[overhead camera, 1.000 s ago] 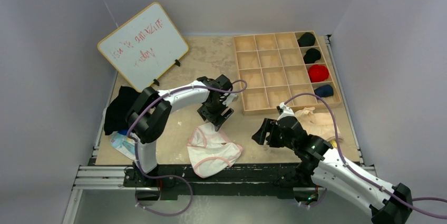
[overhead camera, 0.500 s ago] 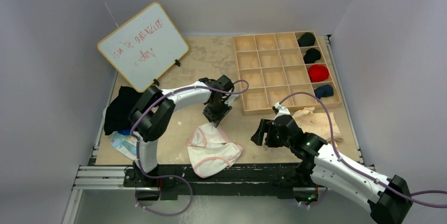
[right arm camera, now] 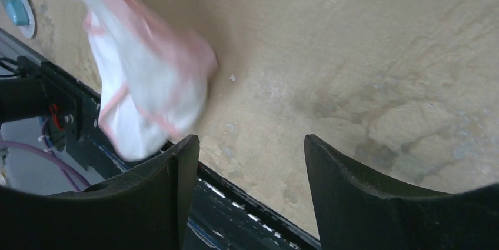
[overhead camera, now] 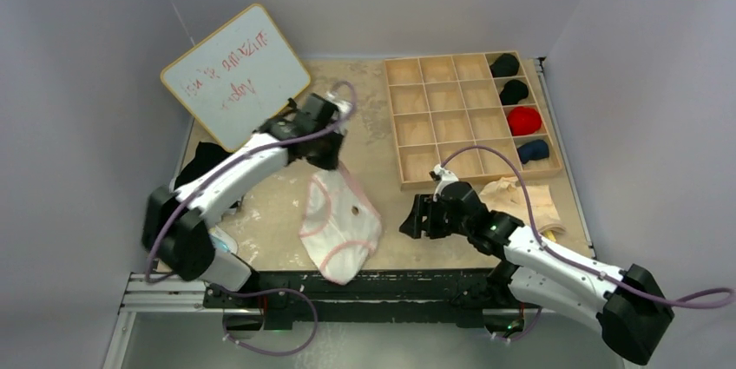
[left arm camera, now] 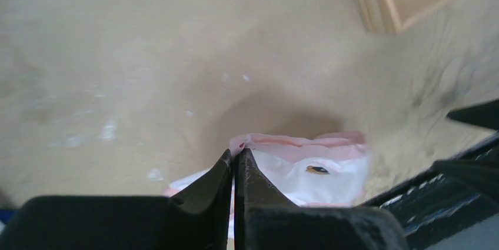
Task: Roll the underwear
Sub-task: Flatten out the underwear at the center of the board.
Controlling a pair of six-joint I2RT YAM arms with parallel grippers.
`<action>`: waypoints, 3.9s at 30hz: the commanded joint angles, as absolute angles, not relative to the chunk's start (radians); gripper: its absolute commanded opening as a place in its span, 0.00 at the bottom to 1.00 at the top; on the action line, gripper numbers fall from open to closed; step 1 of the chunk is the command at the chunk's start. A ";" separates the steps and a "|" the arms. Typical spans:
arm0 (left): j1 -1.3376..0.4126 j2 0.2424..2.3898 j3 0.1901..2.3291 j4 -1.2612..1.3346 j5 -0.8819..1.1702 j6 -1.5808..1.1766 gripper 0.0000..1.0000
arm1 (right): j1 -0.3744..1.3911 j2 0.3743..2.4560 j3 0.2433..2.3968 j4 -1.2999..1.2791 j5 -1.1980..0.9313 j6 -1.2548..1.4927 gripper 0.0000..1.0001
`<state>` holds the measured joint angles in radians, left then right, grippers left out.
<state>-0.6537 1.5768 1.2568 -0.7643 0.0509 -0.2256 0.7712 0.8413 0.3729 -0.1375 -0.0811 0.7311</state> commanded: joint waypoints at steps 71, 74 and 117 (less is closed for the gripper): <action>-0.472 1.309 0.931 -0.856 -0.079 -0.758 0.00 | 0.660 1.994 1.553 -0.678 -0.160 0.077 0.53; -0.473 1.317 0.934 -0.860 -0.079 -0.748 0.00 | 0.665 2.027 1.570 -0.684 -0.179 0.061 0.52; -0.417 0.752 1.151 -1.100 -0.156 -0.809 0.00 | 0.673 1.193 1.234 -0.372 -0.640 0.204 0.00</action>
